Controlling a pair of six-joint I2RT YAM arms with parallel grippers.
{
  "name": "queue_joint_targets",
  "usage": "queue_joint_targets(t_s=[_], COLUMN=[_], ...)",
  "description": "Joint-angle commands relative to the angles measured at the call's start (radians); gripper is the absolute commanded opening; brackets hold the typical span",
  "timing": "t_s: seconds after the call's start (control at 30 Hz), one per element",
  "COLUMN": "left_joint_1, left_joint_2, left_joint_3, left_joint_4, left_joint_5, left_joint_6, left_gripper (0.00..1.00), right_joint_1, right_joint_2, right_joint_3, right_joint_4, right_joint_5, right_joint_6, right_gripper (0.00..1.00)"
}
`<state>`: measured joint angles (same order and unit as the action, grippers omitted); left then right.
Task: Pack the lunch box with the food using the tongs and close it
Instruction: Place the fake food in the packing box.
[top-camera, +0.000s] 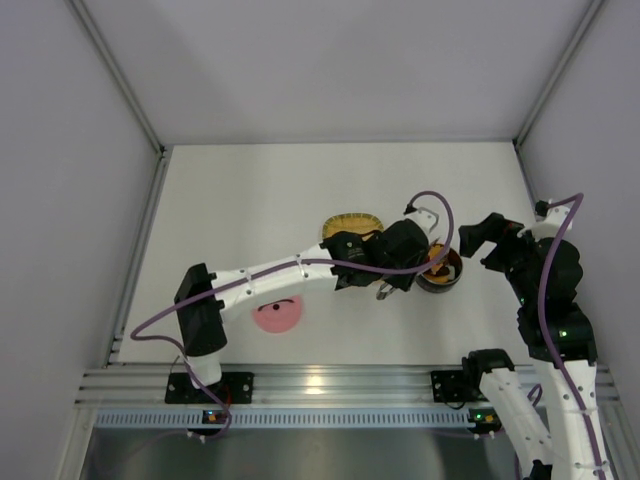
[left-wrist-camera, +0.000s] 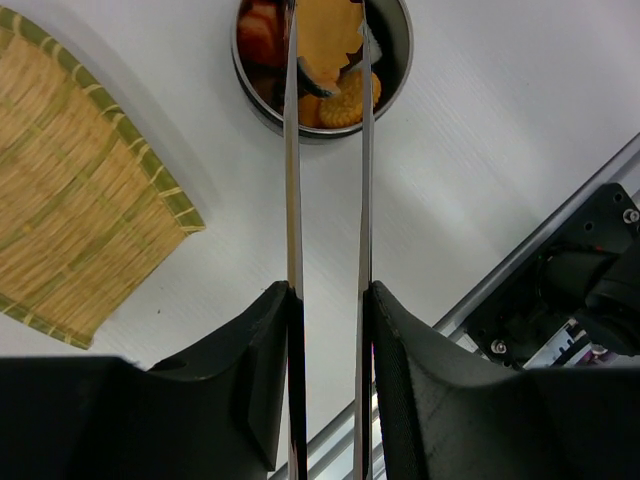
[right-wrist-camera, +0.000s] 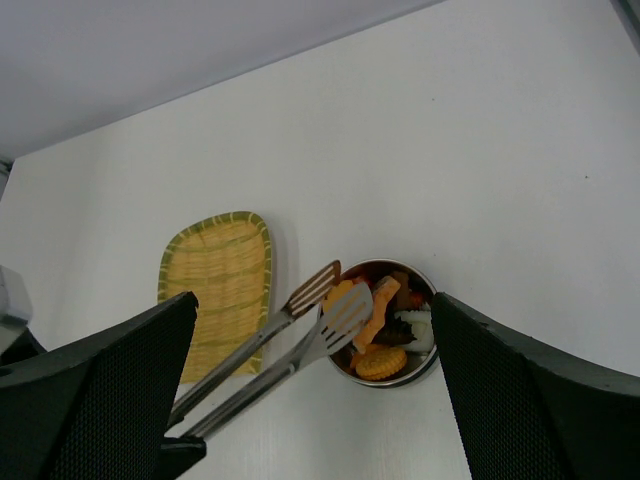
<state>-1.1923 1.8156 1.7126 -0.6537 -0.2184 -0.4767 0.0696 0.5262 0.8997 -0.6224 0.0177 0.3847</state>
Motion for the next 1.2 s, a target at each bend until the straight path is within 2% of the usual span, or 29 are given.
queue_joint_targets(t_s=[0.0,0.47,0.87,1.17], left_joint_1=[-0.012,-0.024,-0.021,-0.016], left_joint_2=[0.020,0.088,0.152,0.159], left_joint_3=[0.045,0.079,0.127,0.124], left_joint_4=[0.080,0.146,0.117,0.120], left_joint_5=[0.040,0.116,0.036,0.037], left_joint_6=[0.021,0.053,0.050,0.053], left_gripper=[0.40,0.41,0.41,0.48], right_joint_1=[-0.010,-0.010,-0.010,-0.010], right_joint_2=[-0.002,0.008,0.000,-0.003], right_joint_3=[0.053,0.064,0.062,0.056], right_joint_4=[-0.016,-0.016,-0.025,-0.022], right_joint_5=[0.002,0.005,0.010,0.013], right_joint_6=[-0.010,-0.018,-0.023,-0.023], right_gripper=[0.99,1.00,1.00,0.99])
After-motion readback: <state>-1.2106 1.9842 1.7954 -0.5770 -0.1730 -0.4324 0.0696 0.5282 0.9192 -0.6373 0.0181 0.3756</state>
